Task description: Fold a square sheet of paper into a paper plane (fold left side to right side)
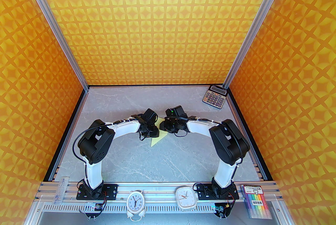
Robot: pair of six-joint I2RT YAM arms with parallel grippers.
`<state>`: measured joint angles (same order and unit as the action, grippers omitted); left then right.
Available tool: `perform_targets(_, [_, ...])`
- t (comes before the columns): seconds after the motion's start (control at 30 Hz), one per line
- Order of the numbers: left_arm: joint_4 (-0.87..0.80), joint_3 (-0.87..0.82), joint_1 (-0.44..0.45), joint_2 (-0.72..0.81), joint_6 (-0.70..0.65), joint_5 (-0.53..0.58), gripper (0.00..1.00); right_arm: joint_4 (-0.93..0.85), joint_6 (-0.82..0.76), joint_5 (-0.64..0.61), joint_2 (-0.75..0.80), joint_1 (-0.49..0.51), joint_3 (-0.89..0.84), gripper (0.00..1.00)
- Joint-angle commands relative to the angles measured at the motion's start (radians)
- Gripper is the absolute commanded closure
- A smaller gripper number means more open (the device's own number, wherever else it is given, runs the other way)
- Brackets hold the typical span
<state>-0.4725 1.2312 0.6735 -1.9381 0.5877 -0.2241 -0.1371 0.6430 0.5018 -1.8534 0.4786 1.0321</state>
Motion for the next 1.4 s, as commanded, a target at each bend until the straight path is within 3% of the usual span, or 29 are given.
perform_targets(0.0, [0.037, -0.007, -0.009, -0.028, 0.010, -0.040, 0.69, 0.015, 0.009, 0.029, -0.033, 0.011, 0.038, 0.71])
perform_targets(0.1, [0.046, -0.010, -0.008, -0.037, 0.015, -0.047, 0.71, 0.035, 0.024, 0.045, -0.045, 0.017, 0.040, 0.75])
perform_targets(0.17, [0.047, -0.011, -0.009, -0.042, 0.015, -0.050, 0.81, 0.042, 0.029, 0.048, -0.053, 0.024, 0.043, 0.75])
perform_targets(0.23, [0.039, -0.007, -0.009, -0.051, 0.015, -0.051, 0.76, 0.048, 0.034, 0.056, -0.062, 0.028, 0.045, 0.75])
perform_targets(0.57, [0.044, -0.026, -0.043, -0.045, 0.016, -0.054, 0.71, 0.062, 0.054, 0.092, -0.118, 0.043, 0.073, 0.76])
perform_targets(0.73, [0.029, -0.044, -0.066, 0.037, 0.016, -0.051, 0.53, -0.026, 0.023, 0.024, -0.135, 0.052, 0.100, 0.76])
perform_targets(0.9, [-0.023, -0.044, -0.084, 0.129, 0.001, -0.023, 0.52, -0.060, 0.014, 0.012, -0.151, 0.052, 0.117, 0.75])
perform_targets(1.13, [-0.049, -0.039, -0.084, 0.191, 0.013, -0.007, 0.52, -0.064, 0.012, 0.004, -0.146, 0.054, 0.110, 0.75])
perform_targets(1.2, [-0.047, -0.046, -0.082, 0.208, 0.013, 0.000, 0.62, -0.065, 0.012, 0.002, -0.144, 0.054, 0.110, 0.75])
perform_targets(1.27, [-0.050, -0.053, -0.079, 0.224, 0.014, 0.000, 0.62, -0.067, 0.014, -0.002, -0.142, 0.054, 0.111, 0.75])
perform_targets(1.37, [-0.043, -0.068, -0.064, 0.241, 0.003, -0.022, 0.70, -0.066, 0.017, -0.003, -0.146, 0.054, 0.114, 0.75])
